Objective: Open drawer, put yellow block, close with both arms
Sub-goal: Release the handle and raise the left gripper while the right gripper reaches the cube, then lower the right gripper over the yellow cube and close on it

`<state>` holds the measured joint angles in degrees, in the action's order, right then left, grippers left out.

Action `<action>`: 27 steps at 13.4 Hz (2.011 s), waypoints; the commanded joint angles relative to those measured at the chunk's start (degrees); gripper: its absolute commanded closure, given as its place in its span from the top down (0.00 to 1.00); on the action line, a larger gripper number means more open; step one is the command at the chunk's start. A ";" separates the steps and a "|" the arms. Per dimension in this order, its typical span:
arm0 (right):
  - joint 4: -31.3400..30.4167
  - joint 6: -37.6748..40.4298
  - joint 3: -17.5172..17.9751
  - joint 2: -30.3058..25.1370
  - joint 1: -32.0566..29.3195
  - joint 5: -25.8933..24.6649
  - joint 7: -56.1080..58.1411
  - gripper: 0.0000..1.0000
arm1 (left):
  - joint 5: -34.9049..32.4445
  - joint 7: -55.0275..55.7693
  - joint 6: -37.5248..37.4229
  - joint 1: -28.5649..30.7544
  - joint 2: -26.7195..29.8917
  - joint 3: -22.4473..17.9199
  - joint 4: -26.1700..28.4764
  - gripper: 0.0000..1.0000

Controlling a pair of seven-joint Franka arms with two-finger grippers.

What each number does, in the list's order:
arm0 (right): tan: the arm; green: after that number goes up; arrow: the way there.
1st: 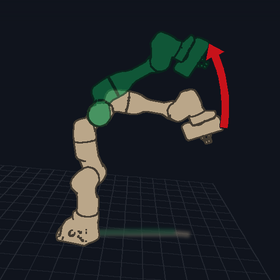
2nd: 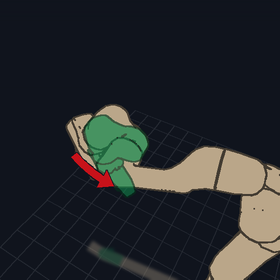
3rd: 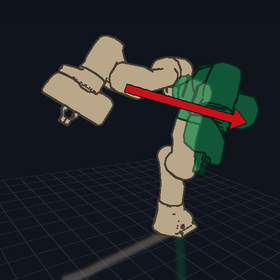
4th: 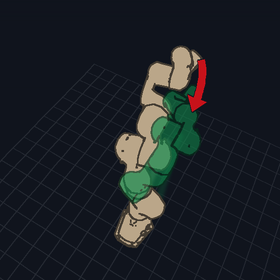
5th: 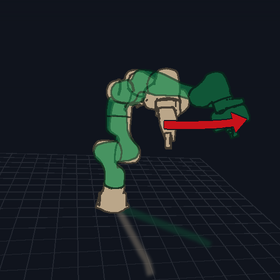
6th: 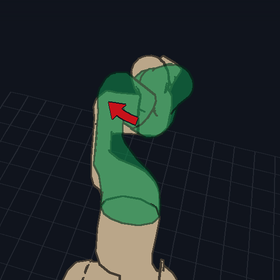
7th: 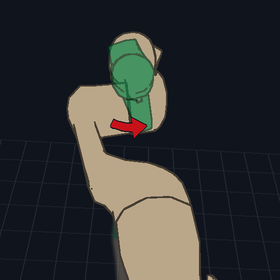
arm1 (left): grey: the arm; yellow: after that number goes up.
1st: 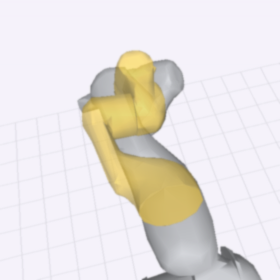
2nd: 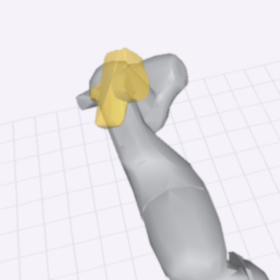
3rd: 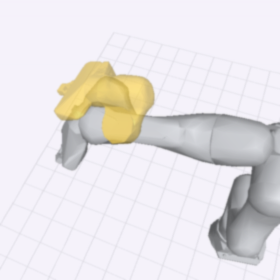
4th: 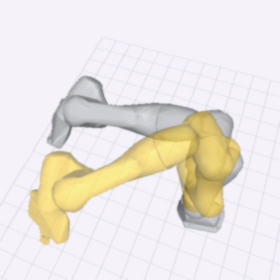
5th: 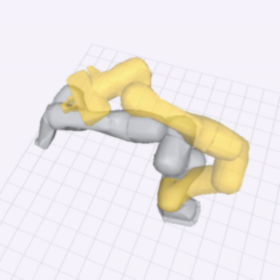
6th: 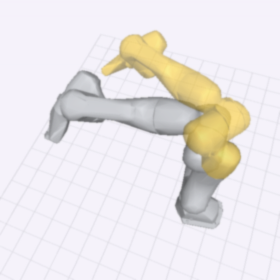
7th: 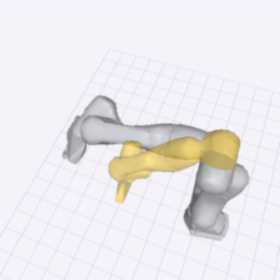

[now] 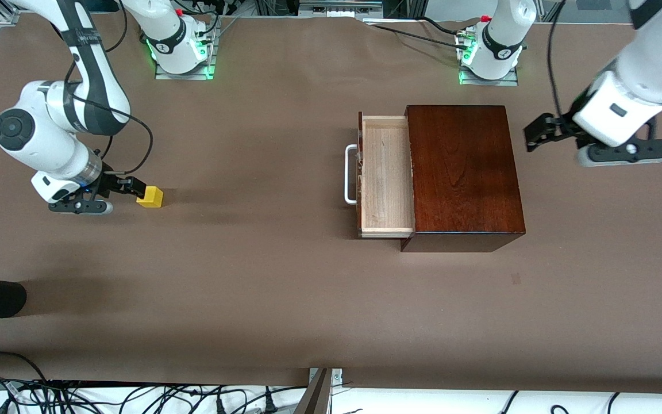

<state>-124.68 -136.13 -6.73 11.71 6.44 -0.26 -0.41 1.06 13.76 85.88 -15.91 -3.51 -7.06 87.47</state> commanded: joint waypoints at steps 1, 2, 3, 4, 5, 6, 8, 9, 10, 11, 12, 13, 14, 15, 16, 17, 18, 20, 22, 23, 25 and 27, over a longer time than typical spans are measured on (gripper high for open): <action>-2.32 -4.22 0.23 1.03 -0.03 0.87 0.15 1.00 | 1.31 -1.72 0.43 0.52 3.34 -0.41 3.15 1.00; -2.33 -4.49 0.23 1.64 -0.03 0.78 0.15 1.00 | 1.31 -1.81 0.77 1.14 3.43 -0.41 3.05 1.00; -2.41 -4.93 0.31 2.26 -0.03 0.78 0.24 1.00 | 1.40 -1.81 0.95 1.49 3.34 -0.41 3.05 1.00; -2.50 -5.45 0.40 3.05 -0.03 0.78 0.50 1.00 | 1.31 -1.81 1.21 1.50 3.34 -0.41 3.05 1.00; -2.59 -6.24 0.84 3.75 -0.03 0.87 0.68 1.00 | 1.23 -1.81 1.30 1.58 3.34 -0.41 2.88 1.00; -3.20 -7.29 0.93 4.19 -0.03 0.78 0.68 1.00 | 0.79 -1.81 2.00 1.58 3.34 -0.41 2.88 1.00; -4.78 -10.19 1.02 4.99 -0.03 0.78 1.20 1.00 | 0.35 -1.98 5.50 2.11 3.25 -0.67 2.88 1.00; -5.40 -11.34 1.02 5.34 -0.03 0.87 1.47 1.00 | 0.35 -2.60 7.44 3.59 3.08 -0.59 2.79 1.00; -5.75 -12.22 1.02 5.86 -0.03 0.78 1.56 1.00 | 0.96 -3.73 8.07 4.13 2.99 -0.59 2.70 1.00; -6.19 -13.01 1.02 6.30 -0.03 0.78 1.64 1.00 | 0.53 -3.83 8.16 4.22 2.38 -0.59 1.66 1.00; -6.54 -14.06 1.02 6.57 -0.03 0.87 2.08 1.00 | 0.44 -3.83 8.07 4.13 1.68 -0.59 1.04 1.00; -6.98 -14.85 1.02 7.09 -0.11 0.78 2.26 1.00 | 0.44 -3.83 8.07 4.22 1.41 -0.67 0.95 1.00; -7.07 -15.56 1.02 7.53 -0.11 0.87 2.43 1.00 | 0.44 -3.83 8.16 4.22 1.32 -0.67 0.94 1.00; -7.25 -16.35 1.02 8.06 -0.11 0.87 2.44 1.00 | 0.61 -3.92 8.42 4.74 1.14 -0.59 0.94 1.00; -7.42 -17.05 1.02 8.41 -0.11 0.87 2.44 1.00 | 1.05 -3.92 8.60 5.10 0.71 -0.59 0.77 1.00; -7.60 -17.41 1.02 8.68 -0.11 0.87 2.52 1.00 | 1.14 -3.92 9.82 5.19 0.62 -0.59 0.68 1.00; -7.69 -17.50 1.02 8.94 -0.11 0.87 2.52 0.96 | 0.88 -3.92 10.44 5.19 0.61 -0.67 0.77 1.00; -8.12 -18.28 1.02 9.12 -0.11 0.87 2.52 0.79 | 1.13 -4.10 10.45 5.62 0.61 -0.59 0.77 1.00; -9.09 -20.04 1.02 9.21 -0.20 0.87 2.52 0.56 | 1.14 -4.01 10.53 5.63 0.44 -0.50 0.77 1.00; -9.44 -20.22 0.93 9.21 -0.20 0.87 2.52 0.40 | 1.31 -4.01 10.53 5.63 0.44 -0.50 0.77 1.00; -9.45 -20.22 0.93 9.21 -0.20 0.87 2.52 0.15 | 1.40 -3.83 10.62 5.63 0.09 -0.50 0.68 1.00; -9.27 -19.87 1.02 8.51 -0.20 0.87 2.70 0.12 | 1.40 -3.83 10.62 5.72 -0.09 -0.59 0.68 1.00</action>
<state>-132.80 -154.88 -5.93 21.22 6.46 -0.25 0.82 1.06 11.30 96.15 -10.90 -2.92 -7.86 88.89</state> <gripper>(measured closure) 0.445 0.000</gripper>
